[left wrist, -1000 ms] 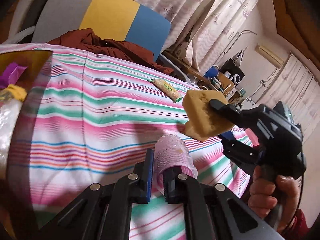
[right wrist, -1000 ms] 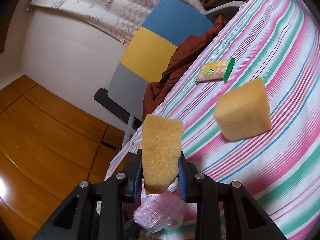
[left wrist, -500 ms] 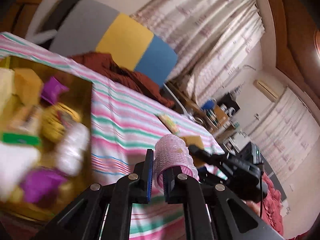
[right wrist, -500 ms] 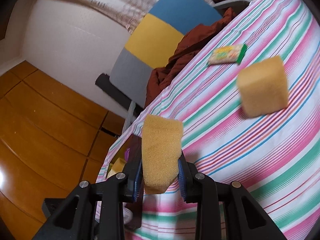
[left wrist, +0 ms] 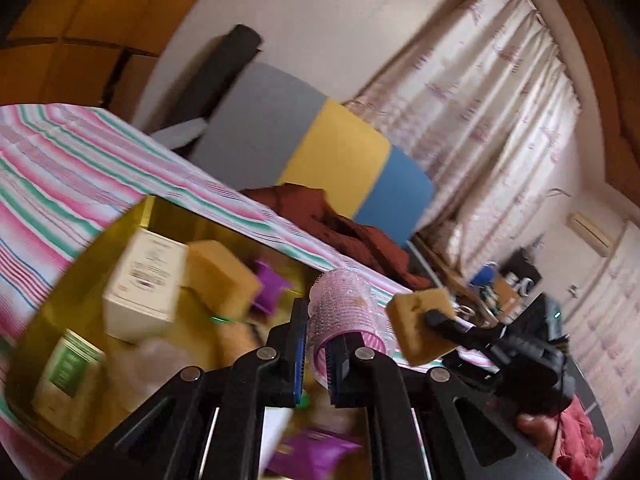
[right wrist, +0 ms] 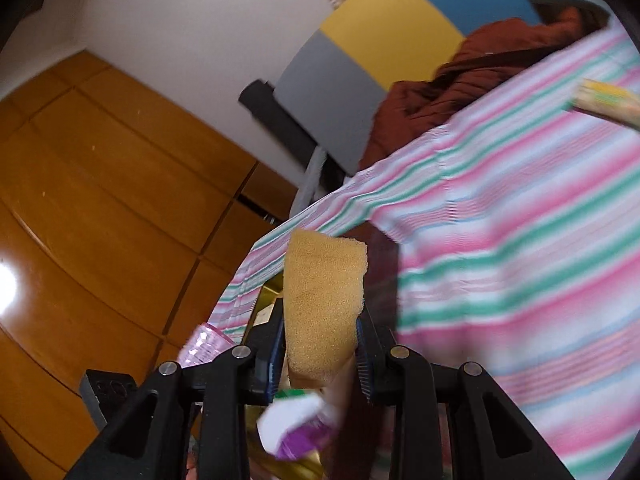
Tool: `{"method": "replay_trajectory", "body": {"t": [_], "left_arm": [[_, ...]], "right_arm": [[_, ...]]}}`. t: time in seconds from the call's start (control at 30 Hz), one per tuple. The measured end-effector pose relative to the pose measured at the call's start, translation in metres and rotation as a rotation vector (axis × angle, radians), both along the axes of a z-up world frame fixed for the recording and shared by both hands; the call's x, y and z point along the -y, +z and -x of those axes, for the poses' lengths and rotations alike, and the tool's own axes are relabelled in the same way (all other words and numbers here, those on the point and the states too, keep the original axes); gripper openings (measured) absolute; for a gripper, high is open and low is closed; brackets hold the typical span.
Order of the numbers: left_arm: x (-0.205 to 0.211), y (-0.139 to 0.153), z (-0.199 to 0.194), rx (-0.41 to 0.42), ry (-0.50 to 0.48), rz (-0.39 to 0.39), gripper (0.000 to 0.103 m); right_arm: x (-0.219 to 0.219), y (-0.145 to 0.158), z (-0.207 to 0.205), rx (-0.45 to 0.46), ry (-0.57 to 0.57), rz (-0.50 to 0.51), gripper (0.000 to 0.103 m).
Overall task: Organize objects
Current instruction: 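Carry the pink container and sponge block over the gold tin, then open both tools to drop the container and sponge into the tin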
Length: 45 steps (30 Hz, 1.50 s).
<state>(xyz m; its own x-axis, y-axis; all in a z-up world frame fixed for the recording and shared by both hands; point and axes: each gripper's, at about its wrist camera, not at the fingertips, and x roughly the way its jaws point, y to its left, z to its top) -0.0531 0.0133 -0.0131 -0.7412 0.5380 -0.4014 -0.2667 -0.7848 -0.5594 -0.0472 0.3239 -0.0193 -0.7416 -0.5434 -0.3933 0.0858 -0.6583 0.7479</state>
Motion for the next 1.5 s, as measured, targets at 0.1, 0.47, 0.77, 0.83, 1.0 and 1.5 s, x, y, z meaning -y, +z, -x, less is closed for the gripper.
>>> {"method": "replay_trajectory", "body": {"t": [0.1,0.47,0.77,0.83,1.0,1.5], "left_arm": [[0.013,-0.009,0.016,0.035,0.033,0.025,0.007],[0.024,-0.027,0.027,0.082,0.064,0.103,0.007],[0.024,-0.016,0.011,0.071,0.151,0.159,0.062],[0.024,-0.012,0.007,0.053,0.156,0.160,0.071],[0.020,-0.007,-0.004,0.043,0.216,0.231,0.071],[-0.046,0.001,-0.052,-0.044,0.042,0.294,0.072]], "right_arm": [[0.022,0.005,0.026,0.007,0.011,-0.059,0.034],[0.024,-0.001,0.041,0.058,-0.114,-0.178,0.086],[0.008,-0.010,-0.009,0.043,-0.139,-0.134,0.087],[0.005,-0.011,-0.015,0.041,-0.144,-0.128,0.087],[-0.005,-0.014,-0.030,0.045,-0.162,-0.102,0.087],[-0.031,-0.034,-0.063,0.085,-0.204,-0.177,0.087]]}}
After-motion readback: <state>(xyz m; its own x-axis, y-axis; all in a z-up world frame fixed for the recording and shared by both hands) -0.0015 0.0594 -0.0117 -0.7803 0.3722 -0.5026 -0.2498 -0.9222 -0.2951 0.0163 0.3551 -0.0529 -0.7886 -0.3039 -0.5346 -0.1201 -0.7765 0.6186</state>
